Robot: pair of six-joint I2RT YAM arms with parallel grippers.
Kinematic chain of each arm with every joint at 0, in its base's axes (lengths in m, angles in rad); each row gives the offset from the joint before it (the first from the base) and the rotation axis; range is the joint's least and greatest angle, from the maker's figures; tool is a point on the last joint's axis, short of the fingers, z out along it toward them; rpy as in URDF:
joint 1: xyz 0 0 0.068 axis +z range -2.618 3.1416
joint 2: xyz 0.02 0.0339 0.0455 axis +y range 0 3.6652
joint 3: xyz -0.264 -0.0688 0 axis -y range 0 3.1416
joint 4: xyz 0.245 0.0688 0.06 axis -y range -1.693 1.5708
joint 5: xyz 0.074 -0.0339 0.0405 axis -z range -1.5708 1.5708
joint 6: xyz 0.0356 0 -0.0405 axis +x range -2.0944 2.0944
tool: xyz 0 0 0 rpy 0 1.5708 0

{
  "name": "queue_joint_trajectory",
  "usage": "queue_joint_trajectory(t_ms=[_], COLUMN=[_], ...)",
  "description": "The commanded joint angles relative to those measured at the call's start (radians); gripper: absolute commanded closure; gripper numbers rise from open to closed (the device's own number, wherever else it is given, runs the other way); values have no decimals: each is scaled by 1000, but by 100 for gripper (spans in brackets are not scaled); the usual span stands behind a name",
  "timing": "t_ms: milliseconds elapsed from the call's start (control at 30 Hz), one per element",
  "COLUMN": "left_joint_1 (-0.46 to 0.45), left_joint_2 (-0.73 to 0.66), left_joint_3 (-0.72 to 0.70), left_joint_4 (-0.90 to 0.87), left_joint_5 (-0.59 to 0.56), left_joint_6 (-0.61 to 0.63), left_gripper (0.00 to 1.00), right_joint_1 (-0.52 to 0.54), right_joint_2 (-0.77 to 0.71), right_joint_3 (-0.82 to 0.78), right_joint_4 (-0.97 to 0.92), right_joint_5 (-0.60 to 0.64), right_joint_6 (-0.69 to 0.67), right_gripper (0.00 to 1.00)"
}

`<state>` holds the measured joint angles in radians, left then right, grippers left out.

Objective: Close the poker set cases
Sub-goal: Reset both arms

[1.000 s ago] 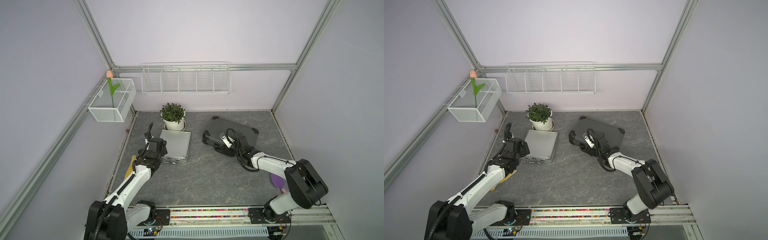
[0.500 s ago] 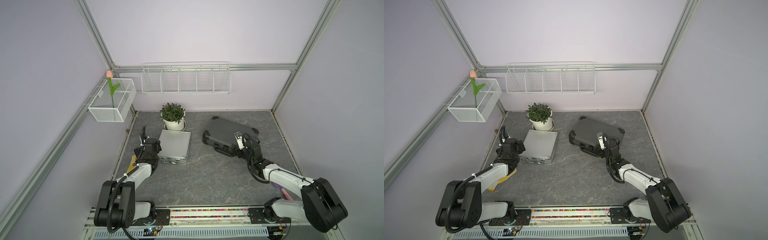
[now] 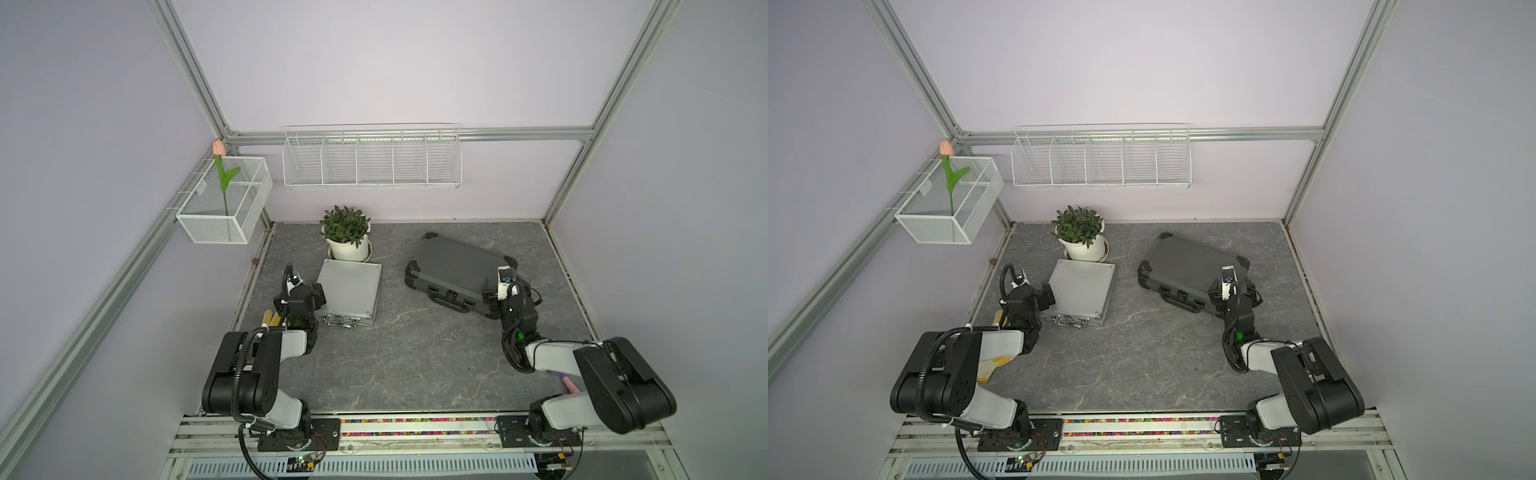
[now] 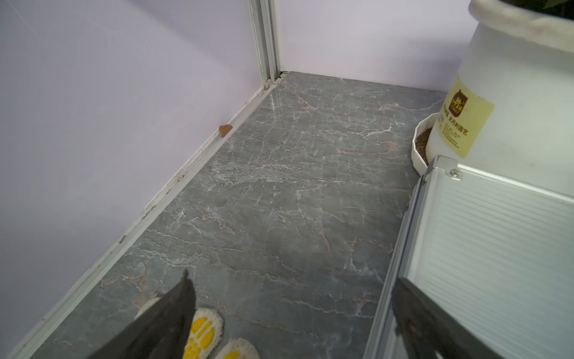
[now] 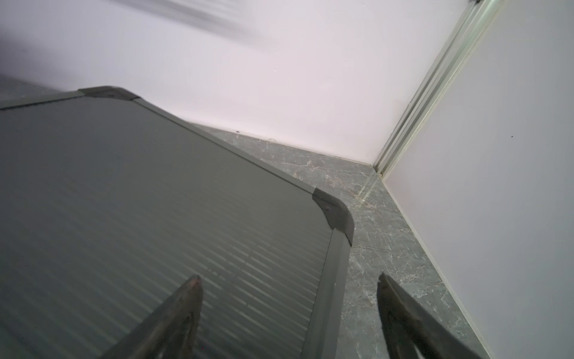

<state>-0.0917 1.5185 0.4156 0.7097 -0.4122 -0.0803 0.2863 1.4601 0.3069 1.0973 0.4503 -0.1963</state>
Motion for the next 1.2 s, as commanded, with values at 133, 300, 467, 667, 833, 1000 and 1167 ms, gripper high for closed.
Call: queue_joint_trajectory(t_ms=[133, 300, 467, 667, 833, 1000, 1167], left_joint_1=[6, 6, 6, 6, 6, 6, 6], left_joint_2=[0, -2, -2, -1, -1, -2, -1], left_joint_3=[6, 7, 7, 7, 7, 8, 6], left_joint_4=[86, 86, 83, 83, 84, 83, 83], left_joint_5=[29, 28, 29, 28, 29, 29, 29], left_joint_6=[16, 17, 16, 16, 17, 16, 17], left_gripper=[0, 0, 0, 0, 0, 0, 0], right_joint_1=[-168, -195, -256, -265, -265, -262, -265], right_joint_2=[31, 32, 70, 93, 88, 90, 91], right_joint_3=[-17, 38, 61, 46, 33, 45, 48], right_joint_4=[-39, -158, -184, -134, -112, -129, -137], right_joint_5=[-22, -58, -226, -291, -292, -294, -325], right_joint_6=[129, 159, 181, 162, 159, 158, 150], right_gripper=[11, 11, 11, 11, 11, 11, 11])
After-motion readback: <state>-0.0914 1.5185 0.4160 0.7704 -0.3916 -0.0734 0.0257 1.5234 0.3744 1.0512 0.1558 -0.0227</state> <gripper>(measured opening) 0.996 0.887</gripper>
